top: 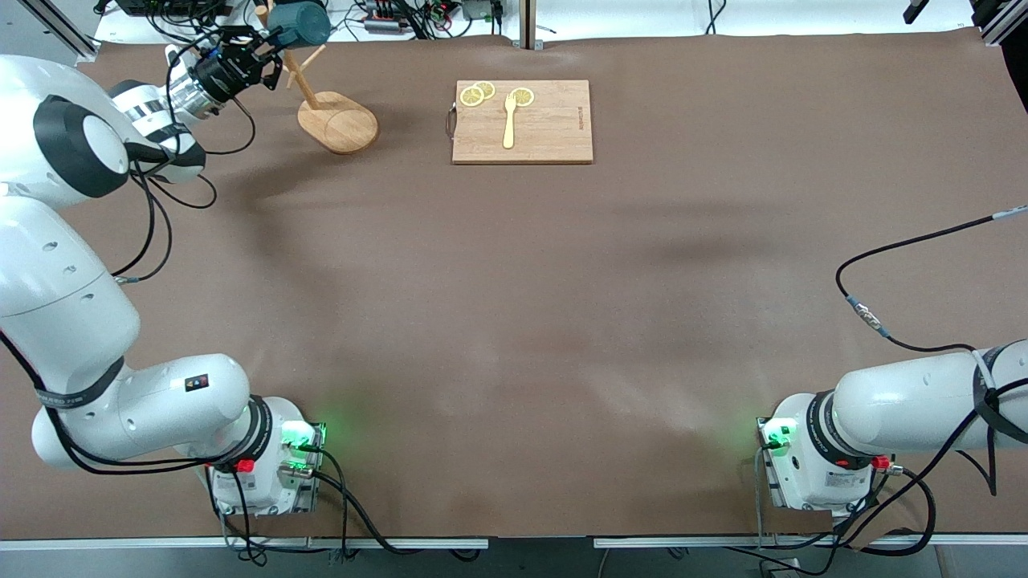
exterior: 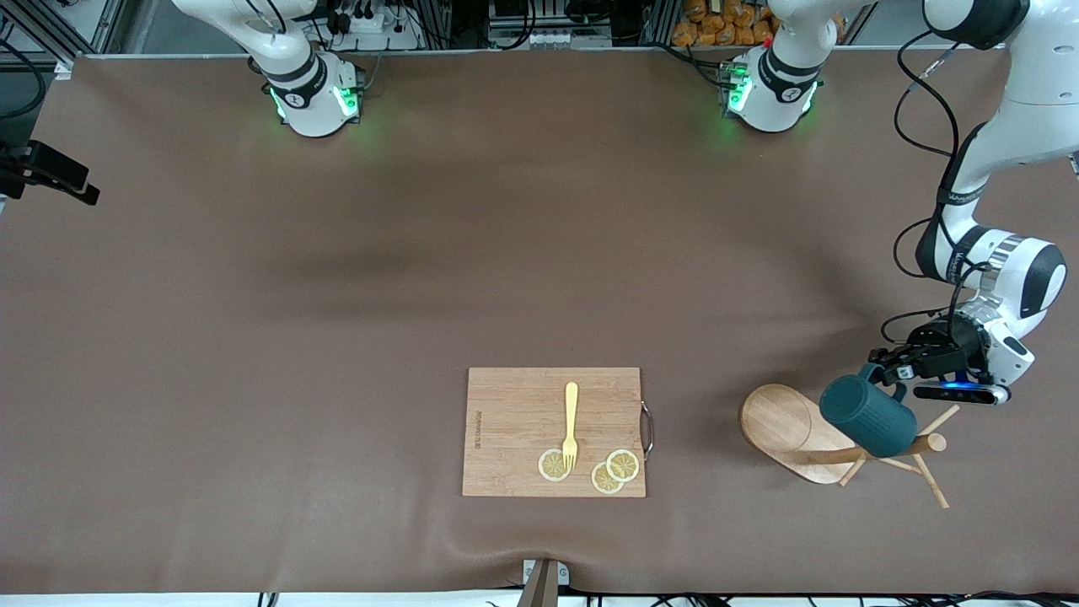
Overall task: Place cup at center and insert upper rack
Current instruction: 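Slide the mug handle onto a mug tree peg with the left gripper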
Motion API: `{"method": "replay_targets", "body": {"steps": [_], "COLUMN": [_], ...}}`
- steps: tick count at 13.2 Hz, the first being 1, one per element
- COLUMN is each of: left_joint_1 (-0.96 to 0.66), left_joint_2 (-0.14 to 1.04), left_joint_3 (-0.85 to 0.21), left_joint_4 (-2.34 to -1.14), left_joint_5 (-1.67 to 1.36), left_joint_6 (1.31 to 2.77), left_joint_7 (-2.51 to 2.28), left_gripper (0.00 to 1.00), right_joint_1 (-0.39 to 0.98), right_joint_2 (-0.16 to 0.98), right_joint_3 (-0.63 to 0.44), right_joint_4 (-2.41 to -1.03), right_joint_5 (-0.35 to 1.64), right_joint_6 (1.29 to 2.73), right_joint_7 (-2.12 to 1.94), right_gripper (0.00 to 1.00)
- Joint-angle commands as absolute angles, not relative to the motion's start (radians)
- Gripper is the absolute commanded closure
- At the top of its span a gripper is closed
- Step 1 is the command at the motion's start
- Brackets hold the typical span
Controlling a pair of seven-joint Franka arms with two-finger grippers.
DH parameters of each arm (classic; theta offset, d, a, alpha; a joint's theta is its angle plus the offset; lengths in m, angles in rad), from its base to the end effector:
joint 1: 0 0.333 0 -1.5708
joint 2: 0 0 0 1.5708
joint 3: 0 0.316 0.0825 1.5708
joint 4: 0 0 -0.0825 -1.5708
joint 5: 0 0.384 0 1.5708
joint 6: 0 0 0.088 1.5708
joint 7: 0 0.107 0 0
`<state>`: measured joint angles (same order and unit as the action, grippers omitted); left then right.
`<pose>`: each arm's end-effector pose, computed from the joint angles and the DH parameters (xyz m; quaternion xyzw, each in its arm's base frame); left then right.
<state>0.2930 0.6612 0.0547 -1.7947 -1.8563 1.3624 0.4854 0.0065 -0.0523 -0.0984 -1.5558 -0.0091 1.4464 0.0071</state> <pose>0.6361 0.1001 0.2557 0.5434 0.2308 0.0167 0.8070 0.5228 -0.0508 0.6490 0.9983 -0.0498 -0.0287 0.0007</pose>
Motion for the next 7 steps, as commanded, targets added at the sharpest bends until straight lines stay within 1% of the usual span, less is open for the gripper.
{"method": "replay_targets", "body": {"steps": [1, 4, 7], "left_joint_1": [0.313, 0.31, 0.31], "left_joint_2": [0.695, 0.729, 0.767], "left_joint_3": [0.04, 0.038, 0.031], "left_joint_4": [-1.779, -1.776, -1.746], "left_joint_5": [-1.908, -1.939, -1.95], "left_joint_6": [1.309, 1.289, 1.273], "left_joint_7": [0.521, 0.563, 0.575], "left_gripper": [1.0, 1.0, 1.0], "right_joint_1": [0.008, 0.009, 0.009], "right_joint_2": [-0.051, -0.049, -0.049], "right_joint_3": [-0.1, -0.1, -0.1], "right_joint_4": [-1.543, -1.545, -1.545], "right_joint_5": [-0.015, -0.017, -0.015], "right_joint_6": [1.439, 1.437, 1.437], "right_joint_7": [-0.002, -0.002, -0.002], "right_gripper": [0.0, 0.0, 0.0]}}
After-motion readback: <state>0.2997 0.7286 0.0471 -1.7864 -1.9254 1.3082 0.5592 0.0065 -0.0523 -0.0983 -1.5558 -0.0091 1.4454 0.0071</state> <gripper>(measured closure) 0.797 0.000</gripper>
